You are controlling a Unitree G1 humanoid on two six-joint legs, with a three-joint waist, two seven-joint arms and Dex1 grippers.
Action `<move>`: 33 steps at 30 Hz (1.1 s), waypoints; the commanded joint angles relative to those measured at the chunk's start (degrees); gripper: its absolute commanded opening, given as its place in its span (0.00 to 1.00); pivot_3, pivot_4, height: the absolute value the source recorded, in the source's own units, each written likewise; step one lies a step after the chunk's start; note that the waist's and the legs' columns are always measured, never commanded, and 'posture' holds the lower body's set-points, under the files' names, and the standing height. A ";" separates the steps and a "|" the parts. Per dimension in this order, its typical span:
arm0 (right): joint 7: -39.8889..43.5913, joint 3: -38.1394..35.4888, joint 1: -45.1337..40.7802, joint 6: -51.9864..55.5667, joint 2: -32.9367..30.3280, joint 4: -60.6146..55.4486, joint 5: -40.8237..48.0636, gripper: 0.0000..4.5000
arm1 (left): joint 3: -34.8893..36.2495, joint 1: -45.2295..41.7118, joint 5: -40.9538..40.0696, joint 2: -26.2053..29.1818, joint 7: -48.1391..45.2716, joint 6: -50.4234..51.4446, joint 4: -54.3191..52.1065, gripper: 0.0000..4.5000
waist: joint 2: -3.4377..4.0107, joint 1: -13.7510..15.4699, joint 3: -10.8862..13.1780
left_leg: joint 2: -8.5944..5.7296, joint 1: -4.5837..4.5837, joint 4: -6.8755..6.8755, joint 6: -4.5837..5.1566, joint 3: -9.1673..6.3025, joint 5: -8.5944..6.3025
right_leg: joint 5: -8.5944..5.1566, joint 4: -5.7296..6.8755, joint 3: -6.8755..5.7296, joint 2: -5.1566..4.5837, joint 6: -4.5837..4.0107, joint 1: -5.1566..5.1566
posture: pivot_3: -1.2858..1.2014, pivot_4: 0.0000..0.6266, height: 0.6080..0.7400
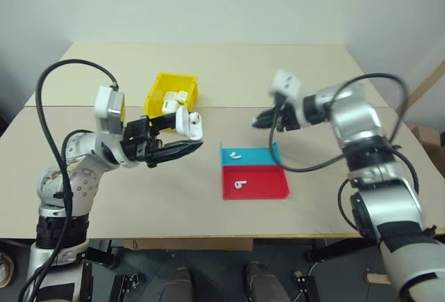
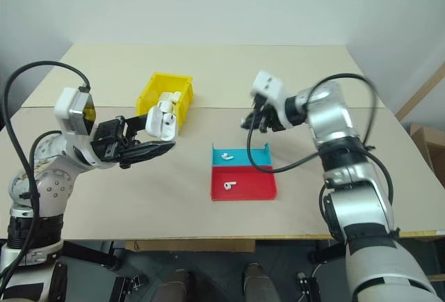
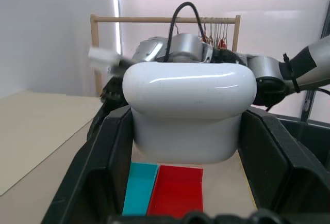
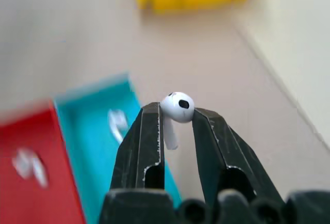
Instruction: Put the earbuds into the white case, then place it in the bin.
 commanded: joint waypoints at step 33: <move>-31.04 -4.76 10.41 21.21 11.69 -40.36 40.30 0.14 | -2.88 -10.57 1.76 -3.79 -4.99 1.20 9.65 0.62 | 0.00 0.35 0.00 | 0.00 -0.05 -0.01 0.00 -0.03 0.00 | -0.01 -0.05 -0.04 0.02 0.02 0.00 | 0.52 0.24 1.00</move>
